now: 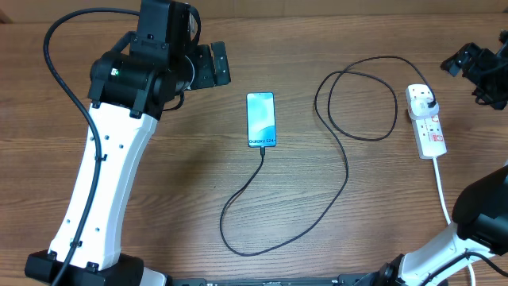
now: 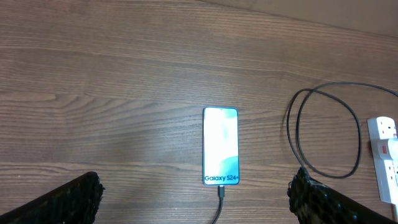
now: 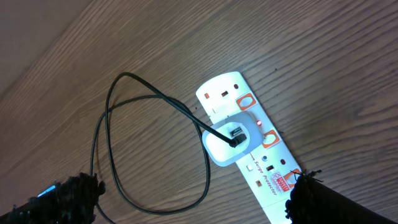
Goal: Plug charger to phone and switch on socket
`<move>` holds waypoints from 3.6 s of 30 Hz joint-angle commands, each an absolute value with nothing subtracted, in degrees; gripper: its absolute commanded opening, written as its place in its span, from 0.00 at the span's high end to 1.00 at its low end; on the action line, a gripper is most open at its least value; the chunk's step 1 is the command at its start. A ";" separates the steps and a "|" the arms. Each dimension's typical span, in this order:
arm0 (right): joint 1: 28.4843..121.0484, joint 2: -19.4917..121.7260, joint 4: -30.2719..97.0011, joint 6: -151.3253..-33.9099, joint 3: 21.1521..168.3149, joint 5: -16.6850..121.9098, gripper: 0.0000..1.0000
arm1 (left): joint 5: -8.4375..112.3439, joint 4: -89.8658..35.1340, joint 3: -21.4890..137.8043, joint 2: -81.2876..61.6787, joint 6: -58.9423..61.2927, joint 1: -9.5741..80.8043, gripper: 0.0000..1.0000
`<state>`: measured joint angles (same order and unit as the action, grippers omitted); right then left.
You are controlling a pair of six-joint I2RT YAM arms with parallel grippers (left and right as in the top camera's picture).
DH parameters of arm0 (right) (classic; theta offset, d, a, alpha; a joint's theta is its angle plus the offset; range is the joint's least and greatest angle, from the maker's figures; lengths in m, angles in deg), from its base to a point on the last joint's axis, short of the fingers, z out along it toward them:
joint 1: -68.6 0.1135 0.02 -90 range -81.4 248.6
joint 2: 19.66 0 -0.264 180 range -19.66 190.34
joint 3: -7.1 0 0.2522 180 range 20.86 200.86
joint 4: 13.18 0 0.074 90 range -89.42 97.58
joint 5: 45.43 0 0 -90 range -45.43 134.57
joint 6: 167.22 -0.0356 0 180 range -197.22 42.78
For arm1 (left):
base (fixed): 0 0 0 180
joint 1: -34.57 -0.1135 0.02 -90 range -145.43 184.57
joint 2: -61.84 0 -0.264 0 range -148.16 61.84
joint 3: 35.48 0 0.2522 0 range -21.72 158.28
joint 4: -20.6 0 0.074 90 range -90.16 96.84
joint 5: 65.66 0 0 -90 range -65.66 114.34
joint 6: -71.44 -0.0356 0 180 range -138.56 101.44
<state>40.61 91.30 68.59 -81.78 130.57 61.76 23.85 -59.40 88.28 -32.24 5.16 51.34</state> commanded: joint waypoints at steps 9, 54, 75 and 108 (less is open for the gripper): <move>40.94 90.41 68.22 -82.15 131.88 62.20 0.00 | 20.85 -60.66 88.89 -31.83 4.11 51.10 0.01; 40.94 90.41 68.22 -82.15 131.88 62.20 0.00 | 9.79 23.72 0.83 23.17 -10.03 49.85 0.00; 40.94 90.41 68.22 -82.15 131.88 62.20 0.00 | 8.70 28.18 -21.47 50.31 -10.27 46.34 0.00; 40.94 90.41 68.22 -82.15 131.88 62.20 0.00 | 15.21 3.14 -21.47 61.70 -11.36 38.97 0.01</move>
<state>40.61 91.30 68.54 -81.73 130.57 62.17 14.21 3.35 -21.25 60.98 -10.03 39.32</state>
